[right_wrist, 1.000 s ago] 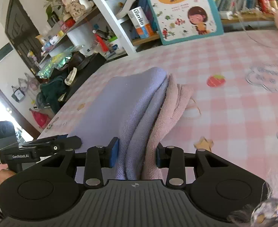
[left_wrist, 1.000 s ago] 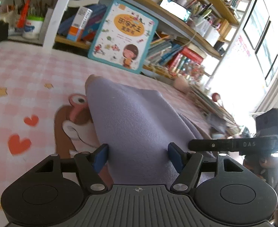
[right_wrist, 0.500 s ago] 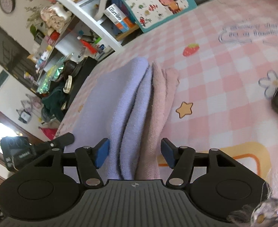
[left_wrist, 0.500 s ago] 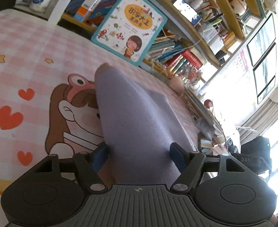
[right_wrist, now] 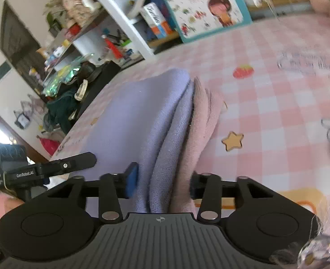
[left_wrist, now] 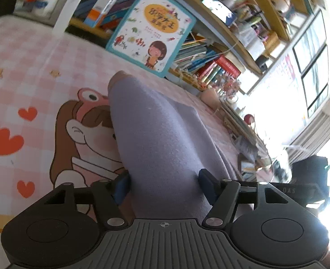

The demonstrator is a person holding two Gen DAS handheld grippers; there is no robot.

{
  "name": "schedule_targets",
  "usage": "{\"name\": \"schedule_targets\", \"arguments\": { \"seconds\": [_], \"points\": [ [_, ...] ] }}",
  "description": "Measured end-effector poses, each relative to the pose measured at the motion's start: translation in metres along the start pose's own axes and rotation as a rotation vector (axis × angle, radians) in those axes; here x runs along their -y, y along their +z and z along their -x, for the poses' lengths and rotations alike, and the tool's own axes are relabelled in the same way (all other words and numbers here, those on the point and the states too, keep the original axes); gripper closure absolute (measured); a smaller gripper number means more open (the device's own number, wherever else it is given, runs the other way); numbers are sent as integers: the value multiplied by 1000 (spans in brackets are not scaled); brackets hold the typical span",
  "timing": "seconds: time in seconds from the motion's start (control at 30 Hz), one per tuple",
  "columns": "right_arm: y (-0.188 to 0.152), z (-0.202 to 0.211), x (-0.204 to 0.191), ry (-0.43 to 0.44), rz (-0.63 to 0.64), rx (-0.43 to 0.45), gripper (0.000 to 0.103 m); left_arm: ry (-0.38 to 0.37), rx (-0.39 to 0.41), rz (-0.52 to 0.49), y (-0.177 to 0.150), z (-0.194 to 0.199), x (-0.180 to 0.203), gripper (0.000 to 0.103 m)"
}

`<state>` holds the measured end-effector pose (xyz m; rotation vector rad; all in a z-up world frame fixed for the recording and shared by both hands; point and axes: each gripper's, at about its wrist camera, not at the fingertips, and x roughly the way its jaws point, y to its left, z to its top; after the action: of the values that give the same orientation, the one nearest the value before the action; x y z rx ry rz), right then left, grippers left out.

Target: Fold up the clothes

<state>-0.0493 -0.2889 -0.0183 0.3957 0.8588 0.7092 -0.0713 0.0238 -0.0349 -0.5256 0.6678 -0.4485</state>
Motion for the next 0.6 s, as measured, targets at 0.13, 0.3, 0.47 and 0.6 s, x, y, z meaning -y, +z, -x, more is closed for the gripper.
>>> {"name": "schedule_targets", "arguments": {
  "seconds": [0.13,0.3,0.47,0.6],
  "points": [
    [-2,-2,6,25,-40,7,53,-15,2,21,-1,-3,-5,31],
    [-4,-2,2,26,-18,27,62,-26,20,26,-4,-4,-4,40],
    [-4,7,-11,13,67,80,70,5,31,-49,1,1,10,45],
    [3,9,-18,11,108,102,70,8,46,-89,12,4,16,45]
  ]
}}
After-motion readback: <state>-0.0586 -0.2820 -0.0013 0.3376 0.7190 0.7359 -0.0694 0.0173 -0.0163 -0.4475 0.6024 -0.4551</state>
